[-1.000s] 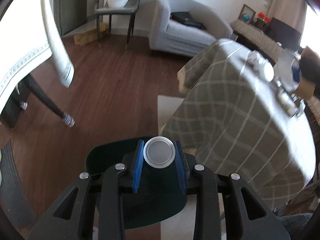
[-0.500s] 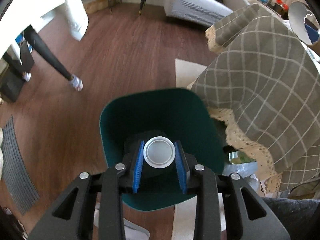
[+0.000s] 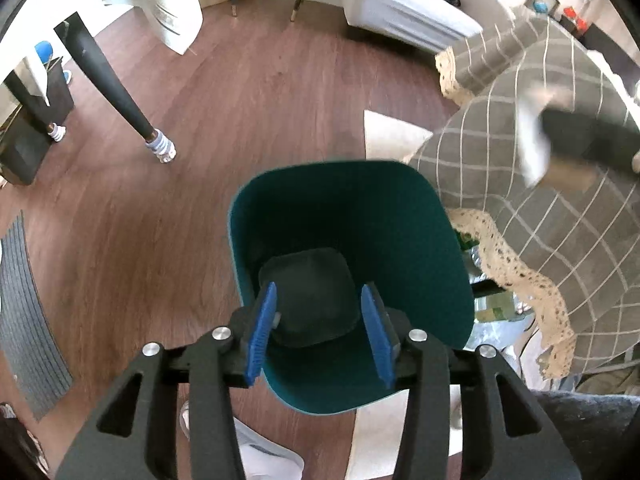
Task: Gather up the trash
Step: 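Carry the tape roll and lid to the green bin and open both grippers, then move both grippers back over the table toward the remaining trash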
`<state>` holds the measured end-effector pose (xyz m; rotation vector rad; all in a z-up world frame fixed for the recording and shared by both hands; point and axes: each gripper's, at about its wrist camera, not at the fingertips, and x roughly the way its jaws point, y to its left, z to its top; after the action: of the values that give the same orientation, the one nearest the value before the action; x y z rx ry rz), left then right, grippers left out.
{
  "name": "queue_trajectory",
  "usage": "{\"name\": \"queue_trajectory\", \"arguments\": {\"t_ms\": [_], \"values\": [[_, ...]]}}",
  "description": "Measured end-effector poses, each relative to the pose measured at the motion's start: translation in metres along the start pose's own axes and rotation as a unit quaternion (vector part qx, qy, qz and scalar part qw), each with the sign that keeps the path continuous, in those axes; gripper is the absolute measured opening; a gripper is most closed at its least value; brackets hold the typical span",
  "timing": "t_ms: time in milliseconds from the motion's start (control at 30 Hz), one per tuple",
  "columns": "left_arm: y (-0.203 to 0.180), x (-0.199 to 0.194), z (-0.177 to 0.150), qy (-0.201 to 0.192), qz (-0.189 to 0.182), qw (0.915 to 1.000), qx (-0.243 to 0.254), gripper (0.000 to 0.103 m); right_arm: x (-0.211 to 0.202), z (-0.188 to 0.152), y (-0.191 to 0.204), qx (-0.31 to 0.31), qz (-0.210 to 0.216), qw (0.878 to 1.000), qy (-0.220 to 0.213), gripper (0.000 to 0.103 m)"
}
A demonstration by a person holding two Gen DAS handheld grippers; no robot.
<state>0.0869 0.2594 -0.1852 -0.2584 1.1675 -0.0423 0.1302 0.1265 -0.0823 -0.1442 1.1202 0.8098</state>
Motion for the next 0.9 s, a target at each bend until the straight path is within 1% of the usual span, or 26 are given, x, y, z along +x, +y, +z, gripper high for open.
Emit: {"name": "queue_trajectory", "arguments": {"t_ms": [167, 333, 433, 500, 633, 667, 700, 800, 900], "values": [[0.006, -0.021, 0.005, -0.031, -0.003, 0.9995, -0.008, 0.051, 0.021, -0.006, -0.002, 0.005, -0.007, 1.000, 0.023, 0.057], [0.007, -0.047, 0.011, -0.069, -0.003, 0.9976, -0.009, 0.049, 0.040, -0.013, -0.004, 0.010, -0.012, 0.999, 0.046, 0.057], [0.005, -0.065, 0.016, -0.096, 0.009, 0.9954, 0.000, 0.048, 0.053, -0.015, -0.005, 0.014, -0.014, 0.998, 0.057, 0.057], [0.004, -0.075, 0.018, -0.110, 0.012, 0.9939, 0.003, 0.043, 0.059, -0.016, -0.004, 0.015, -0.016, 0.998, 0.062, 0.057], [0.000, -0.098, 0.028, -0.138, 0.012, 0.9903, 0.004, 0.036, 0.070, -0.021, -0.002, 0.013, -0.020, 0.997, 0.075, 0.057], [-0.002, -0.103, 0.029, -0.145, 0.012, 0.9894, 0.005, 0.032, 0.075, -0.022, -0.002, 0.012, -0.021, 0.997, 0.078, 0.057], [-0.002, -0.108, 0.032, -0.152, 0.012, 0.9883, 0.004, 0.030, 0.079, -0.025, -0.002, 0.011, -0.021, 0.996, 0.082, 0.057], [-0.010, -0.127, 0.039, -0.179, 0.009, 0.9837, 0.006, 0.028, 0.091, -0.033, -0.005, 0.008, -0.030, 0.995, 0.097, 0.058], [-0.022, -0.147, 0.043, -0.201, 0.002, 0.9794, 0.019, 0.028, 0.099, -0.042, -0.008, 0.002, -0.046, 0.993, 0.109, 0.058]]}}
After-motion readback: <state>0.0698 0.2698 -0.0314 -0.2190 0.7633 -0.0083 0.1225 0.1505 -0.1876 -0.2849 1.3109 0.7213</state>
